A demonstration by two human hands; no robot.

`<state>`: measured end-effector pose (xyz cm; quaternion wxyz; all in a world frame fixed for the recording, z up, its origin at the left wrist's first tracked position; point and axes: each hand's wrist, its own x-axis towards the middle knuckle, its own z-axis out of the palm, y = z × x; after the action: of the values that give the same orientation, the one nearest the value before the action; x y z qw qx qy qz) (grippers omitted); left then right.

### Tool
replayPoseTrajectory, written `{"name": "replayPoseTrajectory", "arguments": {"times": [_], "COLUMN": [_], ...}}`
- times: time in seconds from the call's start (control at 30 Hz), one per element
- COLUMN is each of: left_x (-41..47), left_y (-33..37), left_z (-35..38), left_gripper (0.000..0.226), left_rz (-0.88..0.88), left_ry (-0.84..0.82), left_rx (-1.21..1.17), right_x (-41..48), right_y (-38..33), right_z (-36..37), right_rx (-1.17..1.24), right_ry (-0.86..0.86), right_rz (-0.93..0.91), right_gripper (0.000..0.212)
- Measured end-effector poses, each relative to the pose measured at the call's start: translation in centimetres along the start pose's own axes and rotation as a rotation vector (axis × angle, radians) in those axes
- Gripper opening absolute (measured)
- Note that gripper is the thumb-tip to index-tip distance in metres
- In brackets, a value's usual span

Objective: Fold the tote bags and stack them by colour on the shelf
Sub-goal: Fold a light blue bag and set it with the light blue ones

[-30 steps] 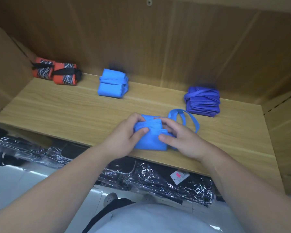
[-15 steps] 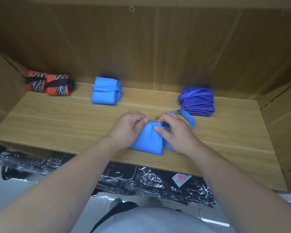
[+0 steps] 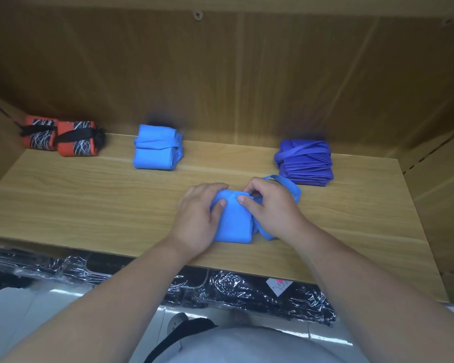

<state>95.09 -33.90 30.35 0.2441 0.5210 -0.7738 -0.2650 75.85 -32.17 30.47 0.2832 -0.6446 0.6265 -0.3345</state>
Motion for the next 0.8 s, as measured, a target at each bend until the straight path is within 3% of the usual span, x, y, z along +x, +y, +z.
{"name": "replayPoseTrajectory", "arguments": {"times": [0.17, 0.3, 0.4, 0.5, 0.63, 0.8], "left_x": [-0.1, -0.3, 0.0, -0.5, -1.7, -2.2], "left_y": [-0.5, -0.5, -0.7, -0.9, -0.6, -0.8], "left_z": [0.5, 0.7, 0.6, 0.4, 0.4, -0.4], "left_gripper": [0.045, 0.041, 0.034, 0.035, 0.049, 0.059], "left_rz": [0.064, 0.217, 0.311, 0.230, 0.130, 0.136], "left_ry": [0.046, 0.131, 0.115, 0.050, -0.026, -0.055], "left_rx": [0.097, 0.164, 0.207, 0.227, 0.295, 0.140], "right_x": [-0.5, -2.2, -3.3, -3.6, -2.8, -2.4], "right_y": [-0.3, -0.7, -0.4, -0.3, -1.2, -2.1], "right_z": [-0.2, -2.0, -2.5, -2.4, -2.0, -1.8], "right_rx": [-0.056, -0.222, -0.267, -0.168, -0.263, -0.316], "right_ry": [0.048, -0.115, -0.097, -0.031, -0.126, -0.191], "right_rz": [-0.039, -0.024, 0.002, 0.061, 0.112, 0.151], "right_gripper": [0.016, 0.064, 0.087, 0.076, 0.059, 0.050]}}
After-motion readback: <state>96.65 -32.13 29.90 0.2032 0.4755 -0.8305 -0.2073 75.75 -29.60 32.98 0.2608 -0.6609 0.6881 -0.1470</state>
